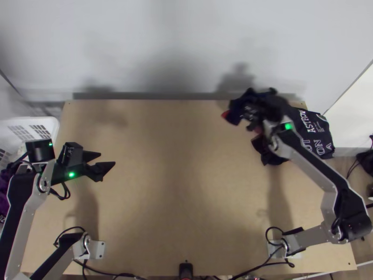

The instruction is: Fold the t-shirt

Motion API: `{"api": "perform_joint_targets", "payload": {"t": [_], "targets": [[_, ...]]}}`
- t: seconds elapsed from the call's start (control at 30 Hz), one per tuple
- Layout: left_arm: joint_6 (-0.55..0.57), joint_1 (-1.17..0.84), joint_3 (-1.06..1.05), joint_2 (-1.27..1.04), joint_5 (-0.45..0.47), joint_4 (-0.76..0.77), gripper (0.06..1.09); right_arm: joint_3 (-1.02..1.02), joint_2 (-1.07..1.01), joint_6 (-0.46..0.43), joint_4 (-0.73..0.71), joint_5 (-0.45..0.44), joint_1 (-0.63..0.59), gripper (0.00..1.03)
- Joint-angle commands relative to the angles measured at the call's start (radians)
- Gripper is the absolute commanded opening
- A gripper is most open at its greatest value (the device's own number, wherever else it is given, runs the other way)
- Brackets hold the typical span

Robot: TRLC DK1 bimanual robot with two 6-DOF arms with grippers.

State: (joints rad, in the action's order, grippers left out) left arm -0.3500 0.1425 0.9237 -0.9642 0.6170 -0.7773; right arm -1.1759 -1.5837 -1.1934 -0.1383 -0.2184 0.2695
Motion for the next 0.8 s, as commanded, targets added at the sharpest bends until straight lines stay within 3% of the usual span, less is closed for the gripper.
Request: {"api": "perform_joint_targets", "payload": {"t": [0.0, 0.33, 0.77], "targets": [[0.029, -0.023, 0.001, -0.005, -0.002, -0.007, 1.04, -0.014, 0.016, -0.057, -0.015, 0.082, -0.204, 0.03], [0.046, -0.050, 0.003, -0.010, -0.010, 0.003, 1.04, -0.048, -0.004, -0.090, -0.049, 0.165, -0.424, 0.03], [0.063, -0.106, -0.011, -0.022, -0.014, 0.026, 1.04, 0.144, 0.028, -0.106, -0.106, 0.249, -0.618, 0.03]]}}
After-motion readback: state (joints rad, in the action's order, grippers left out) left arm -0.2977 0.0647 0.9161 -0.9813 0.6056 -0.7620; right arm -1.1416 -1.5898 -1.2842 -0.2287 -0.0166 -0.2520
